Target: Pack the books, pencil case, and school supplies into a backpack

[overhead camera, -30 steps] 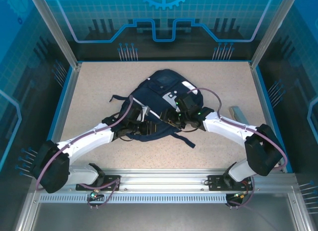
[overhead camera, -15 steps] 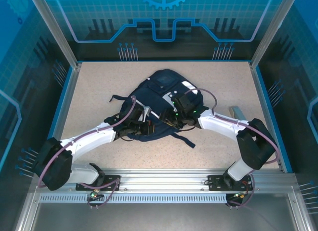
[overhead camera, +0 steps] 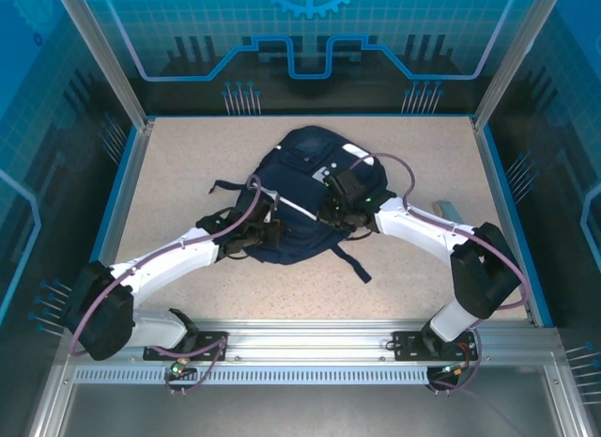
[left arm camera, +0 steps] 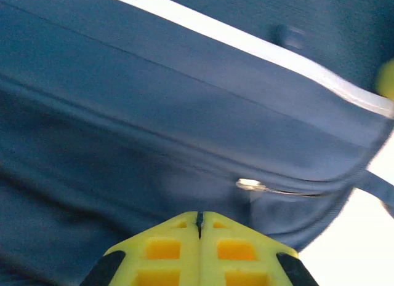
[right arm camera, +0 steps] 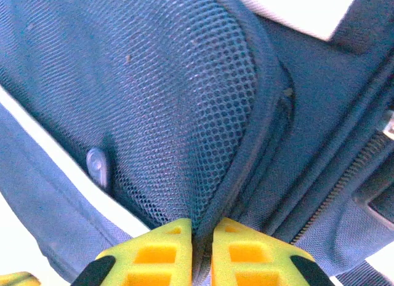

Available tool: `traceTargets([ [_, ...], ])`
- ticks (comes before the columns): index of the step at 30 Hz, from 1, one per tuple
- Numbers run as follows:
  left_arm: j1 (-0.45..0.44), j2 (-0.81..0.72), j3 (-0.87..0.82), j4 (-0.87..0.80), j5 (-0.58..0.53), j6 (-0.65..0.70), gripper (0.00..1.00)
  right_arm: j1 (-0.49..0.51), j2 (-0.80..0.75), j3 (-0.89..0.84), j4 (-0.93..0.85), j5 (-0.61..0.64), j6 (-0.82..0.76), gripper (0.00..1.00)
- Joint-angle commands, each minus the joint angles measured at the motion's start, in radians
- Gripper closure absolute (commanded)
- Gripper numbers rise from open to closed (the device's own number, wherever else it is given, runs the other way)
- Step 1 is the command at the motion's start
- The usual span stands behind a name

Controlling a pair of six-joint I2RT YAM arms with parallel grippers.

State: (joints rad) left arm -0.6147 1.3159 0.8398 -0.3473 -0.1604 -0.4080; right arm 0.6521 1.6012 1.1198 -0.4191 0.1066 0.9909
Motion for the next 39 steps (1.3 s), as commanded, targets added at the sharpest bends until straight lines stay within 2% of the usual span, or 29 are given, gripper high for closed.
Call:
traceTargets([
  [1,0.051,0.02,0.035,-0.062,-0.169,0.012,1.0,-0.074,0.031,0.038,-0.058,0.141,-0.119,0.88],
  [5,0.096,0.06,0.052,0.009,-0.095,0.036,1.0,-0.112,0.058,0.065,-0.021,0.075,-0.212,0.84],
  [7,0.097,0.078,0.067,0.04,0.007,0.075,1.0,-0.118,0.051,0.072,-0.012,0.031,-0.238,0.78],
  [10,0.087,0.082,0.076,0.074,0.183,0.093,1.0,-0.12,0.01,0.06,-0.007,-0.014,-0.241,0.63],
  [12,0.07,0.076,0.079,0.079,0.261,0.088,0.89,-0.121,-0.019,0.041,-0.004,-0.044,-0.237,0.54],
  [15,0.032,0.068,0.089,0.07,0.273,0.037,0.68,-0.127,-0.05,0.022,-0.018,-0.103,-0.232,0.46],
  [19,-0.008,0.072,0.109,0.034,0.241,-0.062,0.55,-0.141,-0.07,-0.009,-0.035,-0.159,-0.182,0.41],
  [21,-0.034,0.081,0.127,0.018,0.217,-0.1,0.51,-0.155,-0.072,-0.024,-0.031,-0.191,-0.133,0.41],
  [29,-0.072,0.134,0.144,0.055,0.198,-0.257,0.5,-0.164,-0.024,-0.043,0.011,-0.233,-0.025,0.47],
  [33,-0.097,0.169,0.159,0.068,0.204,-0.275,0.51,-0.164,-0.015,-0.064,0.086,-0.3,-0.009,0.56],
  [36,-0.099,0.188,0.16,0.081,0.203,-0.297,0.52,-0.164,-0.04,-0.077,0.118,-0.303,-0.007,0.67],
  [39,-0.1,0.201,0.159,0.111,0.216,-0.315,0.53,-0.166,-0.087,-0.098,0.164,-0.31,-0.006,0.72],
])
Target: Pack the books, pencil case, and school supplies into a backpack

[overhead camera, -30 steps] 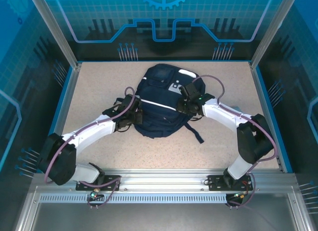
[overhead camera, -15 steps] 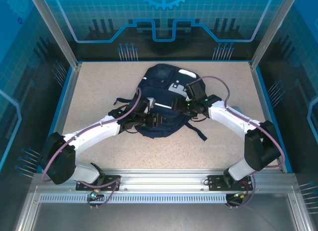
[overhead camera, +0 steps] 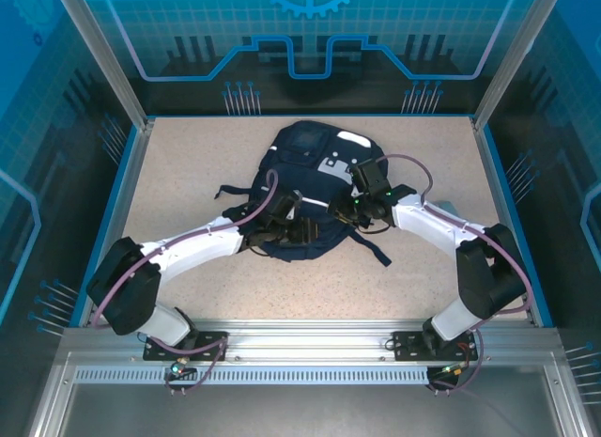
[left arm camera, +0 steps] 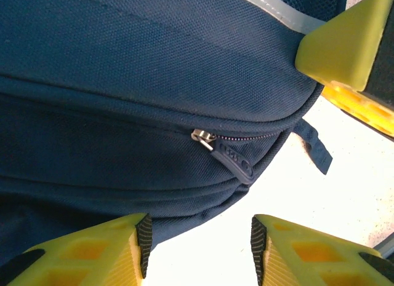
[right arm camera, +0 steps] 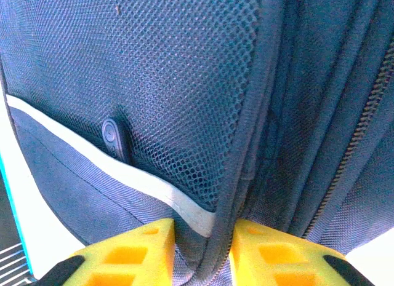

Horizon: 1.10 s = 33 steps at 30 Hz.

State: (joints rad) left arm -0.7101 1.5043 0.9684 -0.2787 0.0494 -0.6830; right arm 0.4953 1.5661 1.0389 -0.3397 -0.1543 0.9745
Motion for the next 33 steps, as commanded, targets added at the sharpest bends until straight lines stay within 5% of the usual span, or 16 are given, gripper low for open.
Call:
traceTargets([
  [1,-0.005,0.014,0.029,0.056,0.011,-0.043,0.54,-0.009,-0.065,-0.021,0.094,-0.052,0.01,0.74],
  [8,-0.005,0.005,-0.01,0.171,0.012,-0.084,0.63,-0.011,-0.107,-0.021,0.113,-0.094,0.007,0.81],
  [16,-0.005,0.029,-0.035,0.249,0.029,-0.149,0.63,-0.011,-0.113,-0.029,0.136,-0.118,0.02,0.83],
  [24,-0.006,0.039,-0.048,0.176,-0.063,-0.216,0.72,-0.015,-0.123,-0.029,0.132,-0.117,0.025,0.83],
  [28,-0.007,0.022,-0.075,0.124,-0.13,-0.285,0.66,-0.017,-0.121,-0.025,0.128,-0.112,0.024,0.83],
  [33,-0.007,0.019,-0.088,0.162,-0.098,-0.284,0.7,-0.018,-0.117,-0.021,0.123,-0.105,0.023,0.83],
])
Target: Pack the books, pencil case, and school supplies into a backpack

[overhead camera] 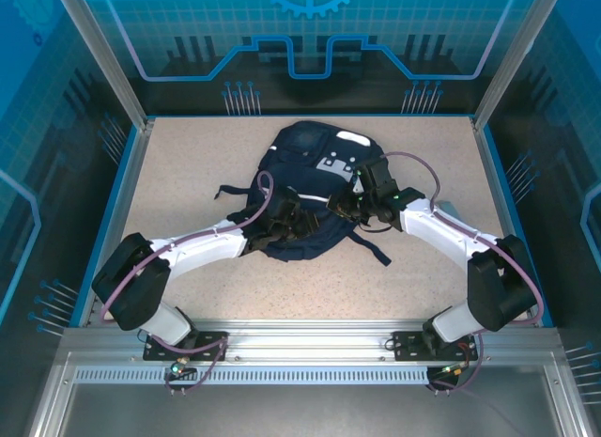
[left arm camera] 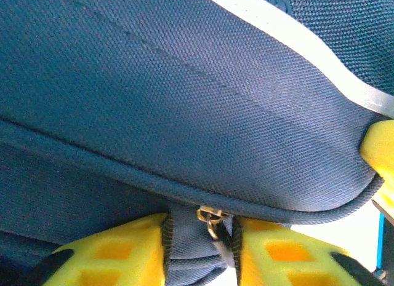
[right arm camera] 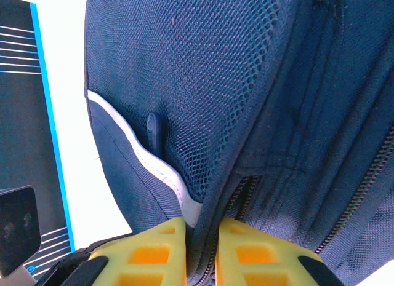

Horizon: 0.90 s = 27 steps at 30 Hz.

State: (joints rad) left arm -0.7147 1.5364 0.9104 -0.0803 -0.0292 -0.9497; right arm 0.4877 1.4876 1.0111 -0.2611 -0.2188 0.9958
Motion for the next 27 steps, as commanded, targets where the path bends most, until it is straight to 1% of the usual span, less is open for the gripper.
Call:
traceTargets([
  [1,-0.002,-0.011,-0.036,-0.004,0.002,-0.015,0.74,-0.011,-0.038,0.007,0.045,-0.04,0.001,0.83],
  [5,-0.003,-0.001,-0.05,0.09,0.055,-0.01,0.77,-0.01,-0.036,0.009,0.043,-0.042,0.001,0.83],
  [7,-0.001,0.006,-0.042,0.092,0.056,0.004,0.77,-0.011,-0.038,0.008,0.04,-0.041,0.001,0.83],
  [9,-0.001,0.009,-0.035,0.082,0.047,0.021,0.8,-0.011,-0.039,0.006,0.036,-0.039,0.0,0.83],
  [11,-0.001,0.007,-0.026,0.053,0.019,0.043,0.86,-0.011,-0.042,0.006,0.029,-0.03,-0.002,0.83],
  [14,-0.002,-0.009,-0.023,0.008,-0.041,0.086,1.0,-0.014,-0.053,0.005,-0.001,0.009,-0.012,0.84],
  [17,0.001,-0.032,-0.018,-0.09,-0.147,0.124,1.0,-0.02,-0.068,0.005,-0.06,0.086,-0.033,0.85],
  [21,0.019,-0.061,-0.027,-0.201,-0.283,0.156,1.0,-0.032,-0.085,0.002,-0.11,0.154,-0.058,0.86],
  [23,0.048,-0.073,-0.038,-0.227,-0.315,0.171,1.0,-0.037,-0.087,0.003,-0.124,0.174,-0.068,0.86],
  [27,0.123,-0.087,-0.06,-0.211,-0.315,0.236,1.0,-0.044,-0.077,0.003,-0.135,0.19,-0.082,0.87],
])
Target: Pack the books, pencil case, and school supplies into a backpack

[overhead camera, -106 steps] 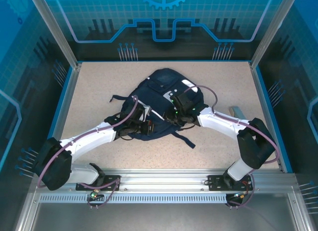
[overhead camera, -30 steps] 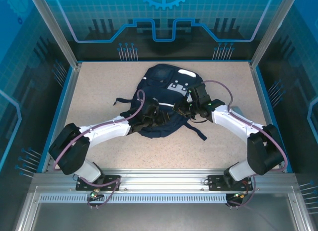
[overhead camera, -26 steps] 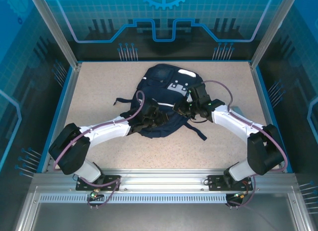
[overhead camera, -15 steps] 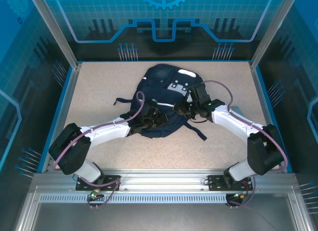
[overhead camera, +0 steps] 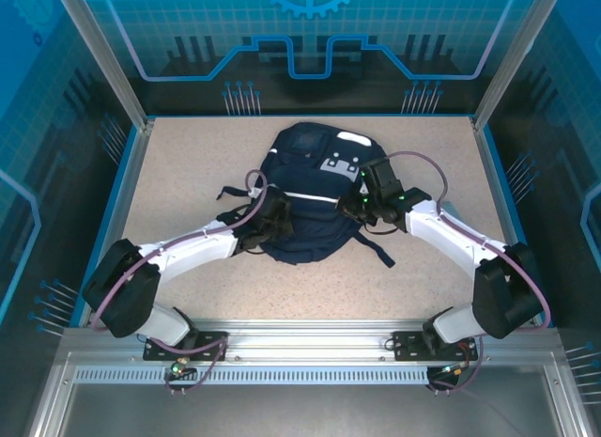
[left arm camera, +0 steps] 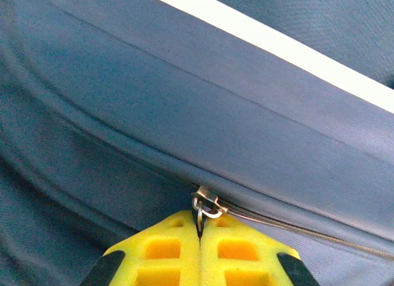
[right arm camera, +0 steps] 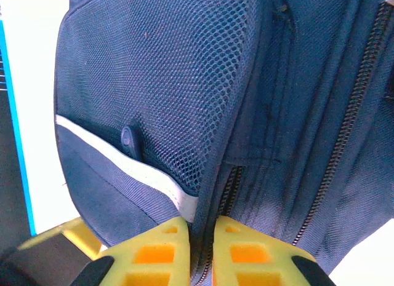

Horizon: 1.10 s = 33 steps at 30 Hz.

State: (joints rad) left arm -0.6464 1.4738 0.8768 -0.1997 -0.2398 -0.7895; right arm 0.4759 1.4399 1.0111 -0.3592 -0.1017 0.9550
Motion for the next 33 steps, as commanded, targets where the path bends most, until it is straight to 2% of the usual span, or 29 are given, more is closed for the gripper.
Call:
traceTargets([
  [1,0.078,-0.025,-0.027,-0.08,-0.101,0.103,1.0,-0.035,-0.026,0.004,-0.035,0.075,-0.045,0.87],
  [8,0.202,0.034,-0.015,0.037,-0.043,0.279,1.0,-0.072,0.03,0.026,-0.033,0.074,-0.108,0.87],
  [16,0.247,0.112,0.044,0.132,0.035,0.392,1.0,-0.104,0.129,0.116,-0.069,0.05,-0.228,0.88],
  [19,0.248,0.064,-0.008,0.211,0.109,0.434,1.0,-0.124,0.153,0.133,-0.073,0.042,-0.254,0.88],
  [23,0.247,-0.047,-0.084,0.229,0.224,0.461,1.0,-0.142,0.178,0.162,-0.082,0.02,-0.307,0.88],
  [26,0.239,-0.12,-0.141,0.222,0.368,0.456,1.0,-0.152,0.196,0.19,-0.093,-0.012,-0.341,0.86],
  [28,0.205,-0.142,-0.166,0.214,0.418,0.446,1.0,-0.162,0.196,0.196,-0.087,-0.069,-0.34,0.84],
  [32,0.086,-0.15,-0.175,0.156,0.354,0.439,1.0,-0.165,0.154,0.182,-0.071,-0.095,-0.307,0.75],
  [33,0.069,-0.149,-0.177,0.147,0.33,0.43,1.0,-0.166,0.146,0.181,-0.085,-0.082,-0.298,0.68],
])
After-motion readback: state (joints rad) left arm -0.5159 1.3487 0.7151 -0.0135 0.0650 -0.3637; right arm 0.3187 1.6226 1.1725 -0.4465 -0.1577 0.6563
